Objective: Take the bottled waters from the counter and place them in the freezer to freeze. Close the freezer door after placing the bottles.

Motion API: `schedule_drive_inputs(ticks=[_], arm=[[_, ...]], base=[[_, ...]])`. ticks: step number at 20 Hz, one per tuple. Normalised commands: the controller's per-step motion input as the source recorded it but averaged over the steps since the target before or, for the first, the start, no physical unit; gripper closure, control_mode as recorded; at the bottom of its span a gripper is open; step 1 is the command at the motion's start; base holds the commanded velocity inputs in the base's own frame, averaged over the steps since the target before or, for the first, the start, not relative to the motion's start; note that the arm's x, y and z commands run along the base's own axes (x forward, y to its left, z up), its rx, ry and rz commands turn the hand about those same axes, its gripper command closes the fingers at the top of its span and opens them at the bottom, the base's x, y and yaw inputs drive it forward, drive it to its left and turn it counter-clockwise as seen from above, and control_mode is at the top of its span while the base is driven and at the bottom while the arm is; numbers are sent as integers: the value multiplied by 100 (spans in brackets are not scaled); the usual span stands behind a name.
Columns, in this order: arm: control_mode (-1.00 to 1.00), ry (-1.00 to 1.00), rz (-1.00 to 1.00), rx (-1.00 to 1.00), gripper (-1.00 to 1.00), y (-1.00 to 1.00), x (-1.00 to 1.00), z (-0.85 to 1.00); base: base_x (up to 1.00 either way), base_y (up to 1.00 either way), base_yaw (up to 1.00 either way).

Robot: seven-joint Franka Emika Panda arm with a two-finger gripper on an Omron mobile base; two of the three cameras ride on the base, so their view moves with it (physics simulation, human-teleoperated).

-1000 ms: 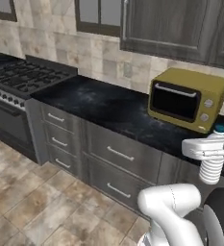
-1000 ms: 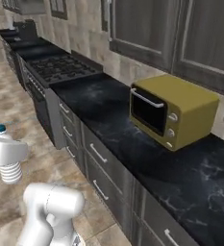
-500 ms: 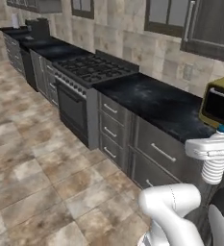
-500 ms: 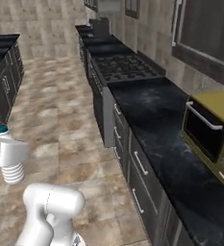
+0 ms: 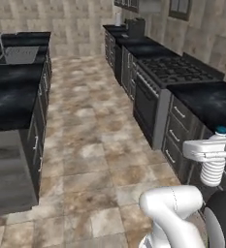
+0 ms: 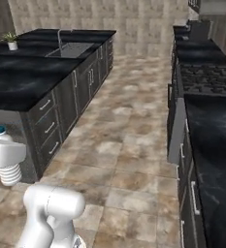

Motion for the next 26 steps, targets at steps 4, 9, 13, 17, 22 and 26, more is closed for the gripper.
schedule_drive_inputs(ticks=[4,9,13,17,22,26], arm=[[100,0,0,0,100,0,0,0],[100,0,0,0,100,0,0,0],[100,0,0,0,100,0,0,0],[100,0,0,0,100,0,0,0],[100,0,0,0,100,0,0,0],[100,0,0,0,100,0,0,0]], base=[[36,-2,81],[52,-23,82],[54,-17,80],[55,-24,74],[62,-55,64],[68,-37,60]])
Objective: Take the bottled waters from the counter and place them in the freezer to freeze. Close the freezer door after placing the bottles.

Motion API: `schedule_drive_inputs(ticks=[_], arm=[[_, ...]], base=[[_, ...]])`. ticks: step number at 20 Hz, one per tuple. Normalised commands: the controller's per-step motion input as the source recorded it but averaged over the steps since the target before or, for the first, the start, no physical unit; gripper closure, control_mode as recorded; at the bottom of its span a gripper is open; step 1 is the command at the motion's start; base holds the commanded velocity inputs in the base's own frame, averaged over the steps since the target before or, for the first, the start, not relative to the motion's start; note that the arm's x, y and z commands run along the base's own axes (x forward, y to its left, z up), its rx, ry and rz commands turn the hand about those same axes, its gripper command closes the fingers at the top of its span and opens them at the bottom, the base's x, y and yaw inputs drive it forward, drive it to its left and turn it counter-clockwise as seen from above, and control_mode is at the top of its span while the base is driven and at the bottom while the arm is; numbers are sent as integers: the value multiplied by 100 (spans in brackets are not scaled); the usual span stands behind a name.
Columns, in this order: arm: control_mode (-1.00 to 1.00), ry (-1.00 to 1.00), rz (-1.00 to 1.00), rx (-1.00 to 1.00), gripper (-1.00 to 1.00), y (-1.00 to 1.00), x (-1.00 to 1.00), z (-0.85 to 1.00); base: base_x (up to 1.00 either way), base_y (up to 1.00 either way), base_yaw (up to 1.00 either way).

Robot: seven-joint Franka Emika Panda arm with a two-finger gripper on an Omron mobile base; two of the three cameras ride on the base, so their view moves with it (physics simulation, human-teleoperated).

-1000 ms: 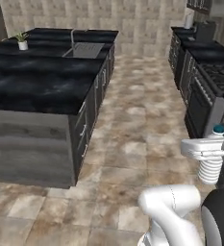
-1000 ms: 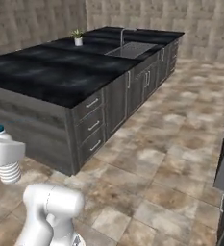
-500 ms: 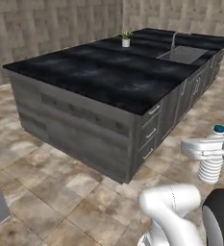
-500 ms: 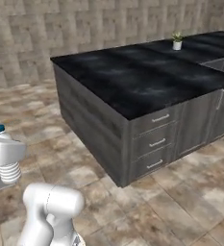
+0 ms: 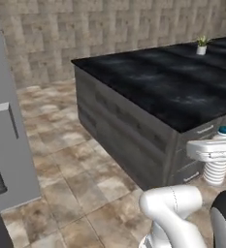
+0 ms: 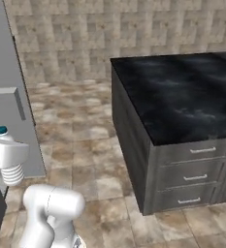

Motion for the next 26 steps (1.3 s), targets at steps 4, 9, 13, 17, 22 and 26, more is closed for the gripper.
schedule_drive_inputs(ticks=[4,9,13,17,22,26], arm=[[100,0,0,0,100,0,0,0],[100,0,0,0,100,0,0,0],[100,0,0,0,100,0,0,0],[100,0,0,0,100,0,0,0],[100,0,0,0,100,0,0,0],[100,0,0,0,100,0,0,0]], base=[[80,-4,52],[51,26,27],[82,33,21],[85,0,7],[58,-2,5],[30,0,24]])
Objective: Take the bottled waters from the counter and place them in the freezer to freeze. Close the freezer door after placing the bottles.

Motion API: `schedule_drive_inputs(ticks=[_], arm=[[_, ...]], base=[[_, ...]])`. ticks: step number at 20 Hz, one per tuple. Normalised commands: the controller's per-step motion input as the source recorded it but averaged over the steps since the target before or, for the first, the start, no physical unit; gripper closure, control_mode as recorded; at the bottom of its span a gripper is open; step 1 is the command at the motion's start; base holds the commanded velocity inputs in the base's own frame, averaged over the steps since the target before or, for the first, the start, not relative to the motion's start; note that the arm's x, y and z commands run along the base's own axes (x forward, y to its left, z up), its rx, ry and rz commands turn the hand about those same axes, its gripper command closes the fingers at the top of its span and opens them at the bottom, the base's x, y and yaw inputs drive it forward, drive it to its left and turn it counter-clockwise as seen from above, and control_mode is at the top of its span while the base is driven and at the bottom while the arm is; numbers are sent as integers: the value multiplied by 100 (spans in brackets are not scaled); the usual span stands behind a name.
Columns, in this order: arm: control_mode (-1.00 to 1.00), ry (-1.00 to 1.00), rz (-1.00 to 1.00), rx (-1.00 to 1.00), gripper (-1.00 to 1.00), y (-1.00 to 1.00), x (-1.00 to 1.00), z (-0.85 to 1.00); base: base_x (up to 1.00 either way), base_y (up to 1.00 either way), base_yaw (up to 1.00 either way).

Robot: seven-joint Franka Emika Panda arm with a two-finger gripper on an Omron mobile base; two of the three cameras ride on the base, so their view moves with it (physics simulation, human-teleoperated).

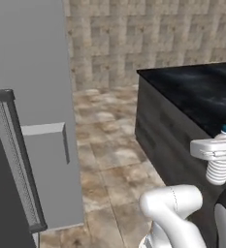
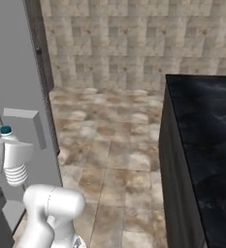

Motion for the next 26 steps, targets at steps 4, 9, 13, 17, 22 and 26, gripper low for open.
schedule_drive_inputs(ticks=[4,9,13,17,22,26], arm=[[100,0,0,0,100,0,0,0],[100,0,0,0,100,0,0,0],[100,0,0,0,100,0,0,0],[100,0,0,0,100,0,0,0],[100,0,0,0,100,0,0,0],[100,0,0,0,100,0,0,0]], base=[[16,16,46],[15,11,65],[27,1,77],[45,0,77],[44,-1,58],[45,0,66]])
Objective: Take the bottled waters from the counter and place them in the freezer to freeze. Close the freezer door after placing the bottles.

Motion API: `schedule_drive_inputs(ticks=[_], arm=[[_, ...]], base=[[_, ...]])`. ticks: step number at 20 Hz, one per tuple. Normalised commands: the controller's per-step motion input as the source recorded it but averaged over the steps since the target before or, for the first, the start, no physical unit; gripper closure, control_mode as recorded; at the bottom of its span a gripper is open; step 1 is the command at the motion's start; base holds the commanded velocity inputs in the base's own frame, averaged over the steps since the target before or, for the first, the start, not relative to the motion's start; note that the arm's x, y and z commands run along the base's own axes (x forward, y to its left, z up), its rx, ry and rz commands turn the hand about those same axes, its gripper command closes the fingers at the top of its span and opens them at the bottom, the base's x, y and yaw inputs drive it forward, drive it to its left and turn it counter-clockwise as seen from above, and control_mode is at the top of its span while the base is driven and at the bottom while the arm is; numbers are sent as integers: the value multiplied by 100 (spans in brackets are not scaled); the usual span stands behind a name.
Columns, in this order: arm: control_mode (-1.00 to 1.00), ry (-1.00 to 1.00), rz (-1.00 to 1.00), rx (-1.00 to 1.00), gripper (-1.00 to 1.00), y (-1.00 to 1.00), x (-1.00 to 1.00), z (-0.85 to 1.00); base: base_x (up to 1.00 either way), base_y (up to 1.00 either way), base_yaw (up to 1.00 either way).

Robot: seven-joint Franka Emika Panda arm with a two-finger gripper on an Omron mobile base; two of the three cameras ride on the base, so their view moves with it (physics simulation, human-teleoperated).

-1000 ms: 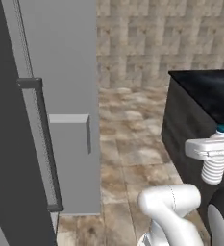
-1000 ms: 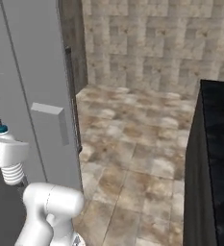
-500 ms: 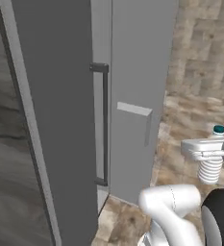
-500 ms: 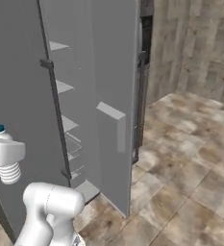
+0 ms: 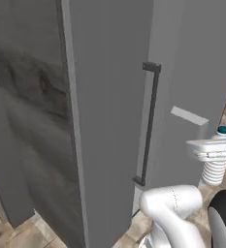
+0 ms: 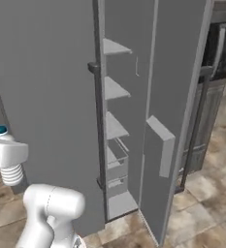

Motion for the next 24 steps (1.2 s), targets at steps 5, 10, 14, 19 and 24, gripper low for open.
schedule_drive_inputs(ticks=[5,10,14,19,24], arm=[[100,0,0,0,100,0,0,0],[100,0,0,0,100,0,0,0],[100,0,0,0,100,0,0,0],[100,0,0,0,100,0,0,0],[100,0,0,0,100,0,0,0]], base=[[36,-14,72],[23,-25,63],[19,-27,39],[0,-22,4],[0,-39,0]])
